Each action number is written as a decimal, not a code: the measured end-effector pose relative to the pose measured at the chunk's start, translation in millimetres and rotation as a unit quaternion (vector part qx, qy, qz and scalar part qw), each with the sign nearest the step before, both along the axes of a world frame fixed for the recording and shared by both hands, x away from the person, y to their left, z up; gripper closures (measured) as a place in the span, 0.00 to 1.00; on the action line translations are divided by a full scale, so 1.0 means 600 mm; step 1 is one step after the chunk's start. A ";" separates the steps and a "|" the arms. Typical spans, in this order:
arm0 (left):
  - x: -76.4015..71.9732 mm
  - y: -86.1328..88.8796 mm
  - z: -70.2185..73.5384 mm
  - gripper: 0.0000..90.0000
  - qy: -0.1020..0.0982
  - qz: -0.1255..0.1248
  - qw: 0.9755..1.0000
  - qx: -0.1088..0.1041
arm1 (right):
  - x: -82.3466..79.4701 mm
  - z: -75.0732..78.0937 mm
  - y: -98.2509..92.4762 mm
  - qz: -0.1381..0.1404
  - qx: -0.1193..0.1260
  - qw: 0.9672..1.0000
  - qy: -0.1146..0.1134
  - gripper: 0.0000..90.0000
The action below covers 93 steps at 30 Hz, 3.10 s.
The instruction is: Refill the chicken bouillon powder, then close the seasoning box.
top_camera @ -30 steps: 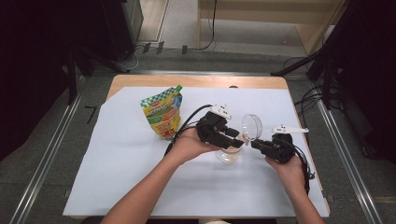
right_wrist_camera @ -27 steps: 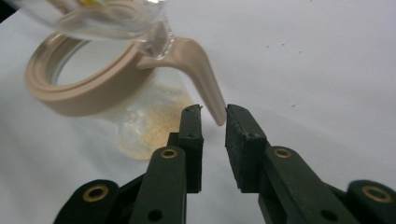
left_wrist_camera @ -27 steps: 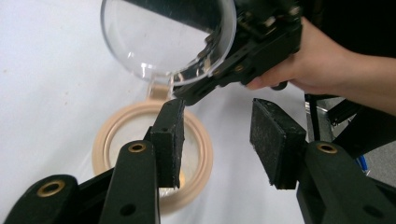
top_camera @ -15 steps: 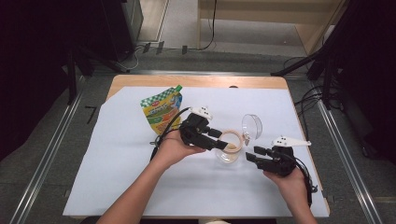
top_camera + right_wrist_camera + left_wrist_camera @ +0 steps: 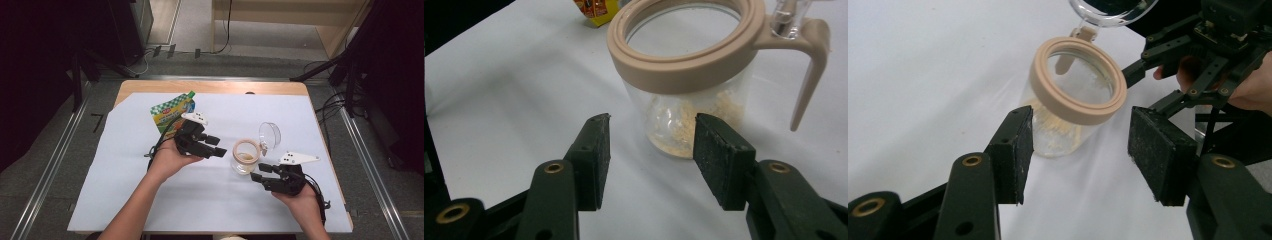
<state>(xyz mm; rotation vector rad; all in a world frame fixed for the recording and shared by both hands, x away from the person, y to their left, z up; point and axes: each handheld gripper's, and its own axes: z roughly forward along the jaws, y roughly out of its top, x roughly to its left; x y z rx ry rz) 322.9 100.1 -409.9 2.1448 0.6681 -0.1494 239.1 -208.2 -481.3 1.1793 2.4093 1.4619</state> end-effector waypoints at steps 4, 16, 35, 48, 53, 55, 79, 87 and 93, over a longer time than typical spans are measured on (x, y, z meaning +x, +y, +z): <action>0.004 0.018 0.001 0.50 0.005 0.011 1.000 -0.003 | -0.001 0.000 0.006 0.009 -0.006 1.000 0.001 0.56; 0.009 0.064 0.014 0.50 0.005 0.025 1.000 -0.010 | -0.005 -0.004 0.028 0.039 -0.021 0.999 -0.001 0.55; 0.013 0.147 0.029 0.48 0.012 0.060 0.998 0.001 | -0.007 -0.007 0.040 0.053 -0.030 0.998 -0.002 0.54; 0.011 0.209 0.027 0.48 0.007 0.092 0.996 0.013 | -0.007 -0.010 0.045 0.057 -0.035 0.998 0.000 0.53; 0.010 0.235 0.030 0.49 0.008 0.101 0.995 0.010 | -0.007 -0.010 0.046 0.057 -0.036 0.998 -0.001 0.53; 0.009 0.244 0.030 0.49 0.009 0.107 0.994 0.011 | -0.007 -0.010 0.045 0.056 -0.036 0.998 0.000 0.53; 0.030 0.254 0.020 0.60 -0.003 0.164 0.987 -0.005 | -0.008 -0.016 0.064 0.068 -0.040 0.997 0.000 0.53; 0.047 0.222 0.012 0.72 -0.002 0.180 0.984 -0.009 | -0.015 -0.024 0.085 0.085 -0.046 0.995 -0.001 0.53; 0.055 0.210 0.002 0.84 -0.011 0.196 0.980 -0.019 | -0.021 -0.029 0.099 0.092 -0.041 0.995 0.002 0.52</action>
